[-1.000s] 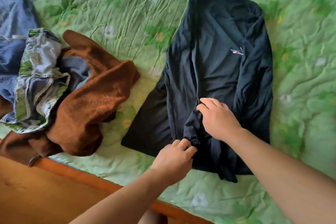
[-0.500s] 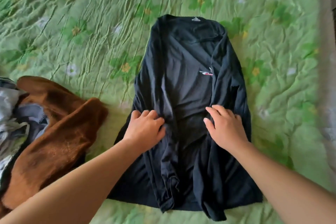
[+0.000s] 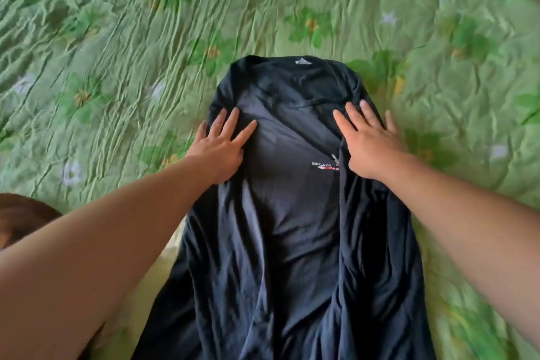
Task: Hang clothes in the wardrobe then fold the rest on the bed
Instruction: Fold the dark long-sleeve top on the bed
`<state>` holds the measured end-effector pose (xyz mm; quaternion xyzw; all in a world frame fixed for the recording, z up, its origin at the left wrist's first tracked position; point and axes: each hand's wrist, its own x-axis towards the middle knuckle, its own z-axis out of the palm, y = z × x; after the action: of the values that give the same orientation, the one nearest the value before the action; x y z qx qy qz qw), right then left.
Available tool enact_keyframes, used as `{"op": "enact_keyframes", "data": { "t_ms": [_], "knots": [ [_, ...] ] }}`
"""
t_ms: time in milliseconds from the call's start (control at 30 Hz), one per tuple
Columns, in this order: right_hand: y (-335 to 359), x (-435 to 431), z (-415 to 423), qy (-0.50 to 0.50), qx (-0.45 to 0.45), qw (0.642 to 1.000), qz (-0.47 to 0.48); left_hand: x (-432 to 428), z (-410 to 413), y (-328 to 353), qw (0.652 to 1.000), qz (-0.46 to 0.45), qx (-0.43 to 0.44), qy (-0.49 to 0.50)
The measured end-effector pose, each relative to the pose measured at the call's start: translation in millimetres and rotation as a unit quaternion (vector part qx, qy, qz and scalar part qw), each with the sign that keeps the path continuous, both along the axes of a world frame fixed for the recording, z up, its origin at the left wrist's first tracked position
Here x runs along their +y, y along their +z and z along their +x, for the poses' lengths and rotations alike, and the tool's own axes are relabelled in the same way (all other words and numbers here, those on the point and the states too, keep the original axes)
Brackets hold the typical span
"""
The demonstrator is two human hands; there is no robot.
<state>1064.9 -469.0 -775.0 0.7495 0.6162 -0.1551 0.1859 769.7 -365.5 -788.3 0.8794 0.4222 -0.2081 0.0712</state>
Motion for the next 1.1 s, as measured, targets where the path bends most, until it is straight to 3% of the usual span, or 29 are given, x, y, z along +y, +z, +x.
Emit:
{"op": "enact_keyframes", "data": {
  "t_ms": [67, 200, 267, 367, 567, 667, 733, 833, 900, 1100],
  "knots": [
    [-2, 9, 8, -0.029, 0.030, 0.999, 0.015, 12, 2, 5, 1.000, 0.008, -0.028, -0.002],
    [5, 35, 28, -0.079, 0.078, 0.969, 0.219, 58, 14, 24, 0.964, 0.049, -0.228, 0.126],
    [6, 52, 38, -0.096, 0.097, 0.977, 0.163, 80, 23, 25, 0.942, -0.004, -0.265, 0.208],
    [7, 66, 52, -0.062, 0.141, 0.984, 0.088, 96, 30, 22, 0.937, -0.080, -0.247, 0.235],
    [19, 74, 92, -0.134, 0.088, 0.974, 0.158, 122, 20, 27, 0.934, 0.051, -0.262, 0.237],
    [15, 75, 88, -0.189, 0.098, 0.967, 0.141, 120, 22, 27, 0.944, 0.021, -0.231, 0.234],
    [12, 69, 73, -0.203, 0.084, 0.958, 0.186, 105, 26, 26, 0.949, 0.014, -0.210, 0.233],
    [6, 43, 44, -0.083, 0.056, 0.941, 0.323, 62, 28, 18, 0.973, 0.091, -0.168, 0.129],
    [-2, 19, 23, -0.003, 0.070, 0.926, 0.370, 27, 22, 11, 0.981, 0.092, -0.162, 0.059],
    [-27, -96, -35, 0.022, 0.094, 0.956, 0.276, -97, -18, -10, 0.991, 0.042, -0.127, 0.002]
  ]
}}
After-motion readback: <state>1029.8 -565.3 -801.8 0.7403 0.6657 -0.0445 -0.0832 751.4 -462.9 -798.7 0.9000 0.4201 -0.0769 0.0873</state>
